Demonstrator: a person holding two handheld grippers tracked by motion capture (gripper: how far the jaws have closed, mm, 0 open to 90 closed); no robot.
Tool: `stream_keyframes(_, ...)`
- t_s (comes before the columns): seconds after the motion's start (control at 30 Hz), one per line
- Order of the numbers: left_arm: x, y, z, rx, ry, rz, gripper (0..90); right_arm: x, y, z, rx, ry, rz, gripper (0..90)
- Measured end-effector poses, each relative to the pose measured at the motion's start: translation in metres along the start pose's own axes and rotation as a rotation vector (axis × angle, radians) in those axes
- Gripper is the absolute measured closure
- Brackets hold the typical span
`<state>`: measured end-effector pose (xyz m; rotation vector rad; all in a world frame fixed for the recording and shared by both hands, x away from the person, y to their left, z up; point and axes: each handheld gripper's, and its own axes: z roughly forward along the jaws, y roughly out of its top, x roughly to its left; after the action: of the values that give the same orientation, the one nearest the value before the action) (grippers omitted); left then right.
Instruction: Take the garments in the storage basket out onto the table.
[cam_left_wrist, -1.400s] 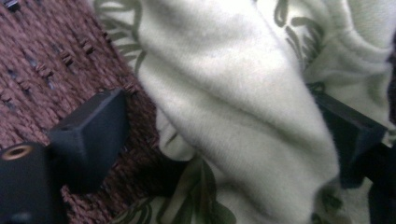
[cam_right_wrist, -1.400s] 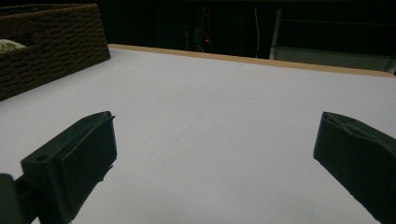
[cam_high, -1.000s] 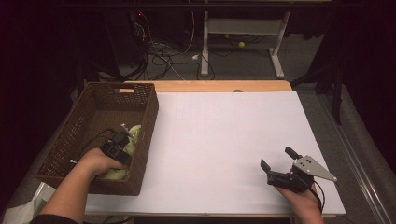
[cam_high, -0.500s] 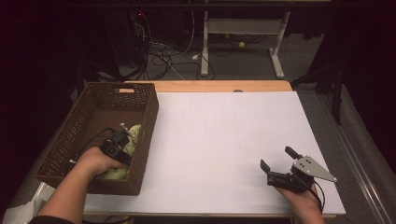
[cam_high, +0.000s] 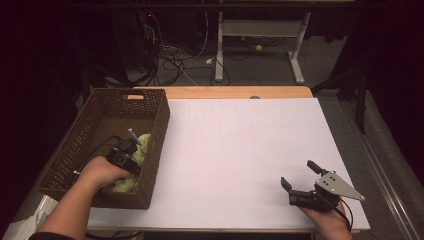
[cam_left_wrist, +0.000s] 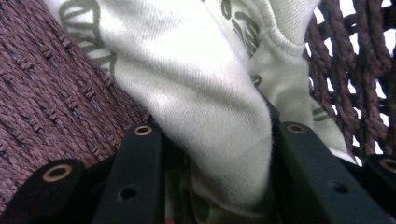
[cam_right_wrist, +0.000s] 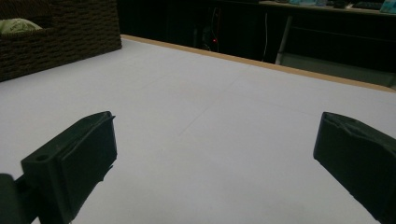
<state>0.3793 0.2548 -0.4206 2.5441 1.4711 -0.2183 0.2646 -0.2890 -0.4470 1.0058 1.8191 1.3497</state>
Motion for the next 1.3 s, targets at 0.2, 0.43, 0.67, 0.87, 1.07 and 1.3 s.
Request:
stream_keyframes(0.2, -0.003, -0.003, 0.004, -0.014, 0.032, 0.081, 56.0, -0.002, -0.001, -0.001, -0.003, -0.008, 0.013, 0.2)
stream_keyframes(0.43, 0.0, -0.003, 0.0, -0.015, 0.01, 0.038, 62.9, 0.0, -0.001, -0.001, -0.001, -0.003, 0.006, 0.2)
stream_keyframes(0.67, 0.0, -0.001, -0.007, -0.003, 0.043, -0.008, 63.5, 0.0, -0.002, 0.0, 0.005, -0.001, 0.003, 0.2)
stream_keyframes(0.87, -0.003, 0.002, -0.011, 0.021, 0.053, 0.0, 63.6, 0.0, -0.002, 0.0, 0.001, 0.004, 0.001, 0.2)
stream_keyframes(1.07, -0.005, 0.004, -0.019, 0.043, 0.06, -0.011, 63.7, 0.0, -0.002, 0.0, 0.002, 0.003, 0.006, 0.4)
stream_keyframes(1.3, -0.006, 0.006, -0.037, 0.043, 0.095, -0.005, 64.3, 0.0, -0.002, 0.001, 0.009, 0.011, 0.002, 0.3)
